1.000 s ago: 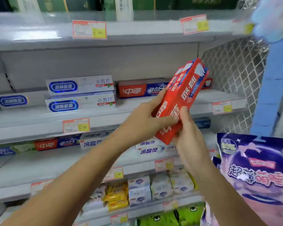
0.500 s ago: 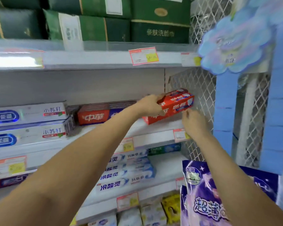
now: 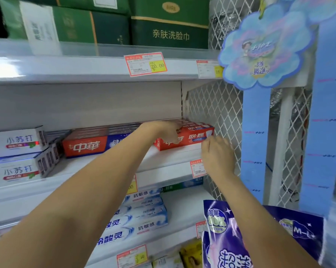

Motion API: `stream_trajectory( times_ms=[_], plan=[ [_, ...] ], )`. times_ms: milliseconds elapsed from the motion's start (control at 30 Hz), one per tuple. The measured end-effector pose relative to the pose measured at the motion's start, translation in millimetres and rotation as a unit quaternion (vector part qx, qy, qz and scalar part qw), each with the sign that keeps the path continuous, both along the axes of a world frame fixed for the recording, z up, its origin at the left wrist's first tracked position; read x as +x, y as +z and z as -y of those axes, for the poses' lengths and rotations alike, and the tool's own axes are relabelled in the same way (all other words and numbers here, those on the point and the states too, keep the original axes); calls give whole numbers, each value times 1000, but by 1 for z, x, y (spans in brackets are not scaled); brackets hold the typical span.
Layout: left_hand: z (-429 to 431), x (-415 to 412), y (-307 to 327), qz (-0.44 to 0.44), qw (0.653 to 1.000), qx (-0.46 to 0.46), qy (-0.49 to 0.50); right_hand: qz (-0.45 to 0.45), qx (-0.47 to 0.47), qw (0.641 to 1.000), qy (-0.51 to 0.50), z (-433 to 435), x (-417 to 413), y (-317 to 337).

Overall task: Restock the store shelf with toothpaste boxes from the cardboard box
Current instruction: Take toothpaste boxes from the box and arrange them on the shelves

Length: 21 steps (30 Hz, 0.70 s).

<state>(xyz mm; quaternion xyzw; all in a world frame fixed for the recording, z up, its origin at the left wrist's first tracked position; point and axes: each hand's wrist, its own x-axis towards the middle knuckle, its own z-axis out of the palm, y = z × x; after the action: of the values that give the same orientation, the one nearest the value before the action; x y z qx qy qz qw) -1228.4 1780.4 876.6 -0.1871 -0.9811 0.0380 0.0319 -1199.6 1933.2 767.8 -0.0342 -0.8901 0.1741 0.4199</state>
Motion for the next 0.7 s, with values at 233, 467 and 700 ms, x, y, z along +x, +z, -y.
stream_trajectory(
  times_ms=[233,467,700],
  plan=[
    [6,1,9,25,998,-52,24,3,-7,1000,9,0,2,1],
    [10,-1,-9,-16,1000,4,19,11,-6,1000,9,-1,-2,-2],
    [14,5,-19,-10,997,72,-8,10,6,1000,11,-2,-1,-1]
  ],
)
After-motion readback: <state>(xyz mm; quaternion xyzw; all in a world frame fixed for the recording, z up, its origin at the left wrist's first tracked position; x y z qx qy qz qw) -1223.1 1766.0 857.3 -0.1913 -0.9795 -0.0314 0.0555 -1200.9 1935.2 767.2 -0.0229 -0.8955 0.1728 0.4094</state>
